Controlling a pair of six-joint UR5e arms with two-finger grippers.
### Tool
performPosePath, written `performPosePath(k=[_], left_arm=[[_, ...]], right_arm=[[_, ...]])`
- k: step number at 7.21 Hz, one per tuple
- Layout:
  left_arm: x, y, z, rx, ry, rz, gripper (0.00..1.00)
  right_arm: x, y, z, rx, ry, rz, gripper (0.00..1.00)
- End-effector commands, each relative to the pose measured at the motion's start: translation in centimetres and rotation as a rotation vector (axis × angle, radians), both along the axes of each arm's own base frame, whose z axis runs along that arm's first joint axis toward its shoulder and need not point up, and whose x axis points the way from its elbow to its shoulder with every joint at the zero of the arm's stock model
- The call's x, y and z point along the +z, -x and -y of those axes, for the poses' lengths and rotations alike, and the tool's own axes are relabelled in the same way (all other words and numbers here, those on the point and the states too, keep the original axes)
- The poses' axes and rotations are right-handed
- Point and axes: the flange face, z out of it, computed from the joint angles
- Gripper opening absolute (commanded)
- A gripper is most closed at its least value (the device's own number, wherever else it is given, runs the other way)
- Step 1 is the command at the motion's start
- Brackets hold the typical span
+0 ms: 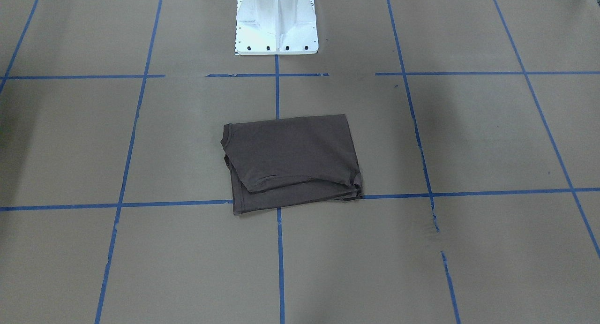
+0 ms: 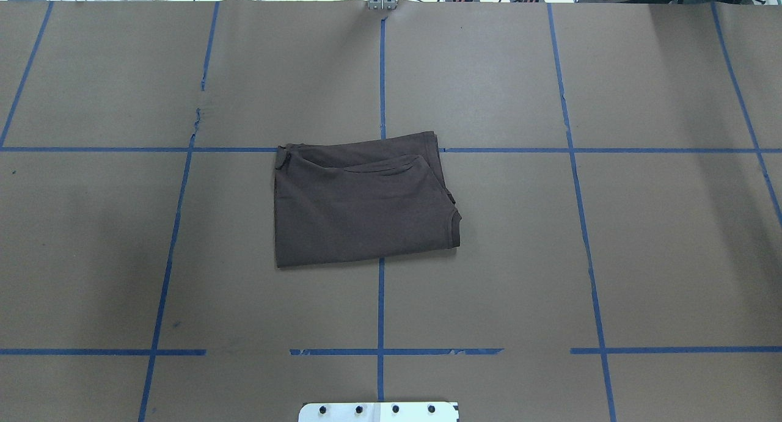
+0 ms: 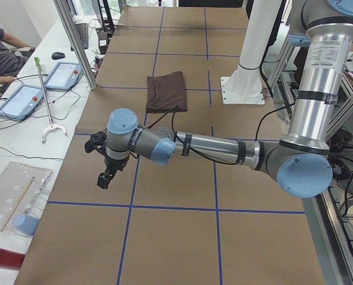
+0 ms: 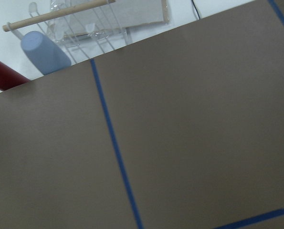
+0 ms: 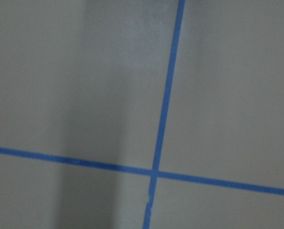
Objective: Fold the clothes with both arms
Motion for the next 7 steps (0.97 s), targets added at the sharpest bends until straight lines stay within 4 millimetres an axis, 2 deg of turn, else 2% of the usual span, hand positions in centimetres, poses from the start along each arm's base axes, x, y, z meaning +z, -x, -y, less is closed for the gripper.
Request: performPosePath(k=[1,2,3,4,5,6,7], left_arm=[[2.0,0.9,-4.6,0.003,0.007,0.02,1.0],[6.1,1.1,-6.2,-0.004,0.08,0.045,1.0],[9.3,0.9,-6.1,-0.01,0.164,0.035,1.0],[9.7,0.8,-6.7,-0.009,0.258,0.006,1.0],[7.6,0.3,-7.3,0.007,0.314,-0.057,1.0],[5.4,0.2,-7.8,0.009,0.33,-0.063,1.0],[3.7,0.2,-8.1,0.008,0.35,-0.063,1.0]], right_arm=[[-3.0,-1.6,-7.3,0.009,-0.012,0.0,1.0],[-3.3,-1.6,-7.3,0.001,-0.038,0.0,1.0],[-2.9,-1.6,-7.5,0.0,-0.03,0.0,1.0],[-2.3,-1.6,-7.7,0.003,-0.013,0.003,1.0],[0.2,-1.5,-8.1,0.011,0.047,0.011,1.0],[1.7,-1.4,-8.2,0.011,0.082,0.038,1.0],[2.3,-1.2,-8.3,0.014,0.103,0.06,1.0]])
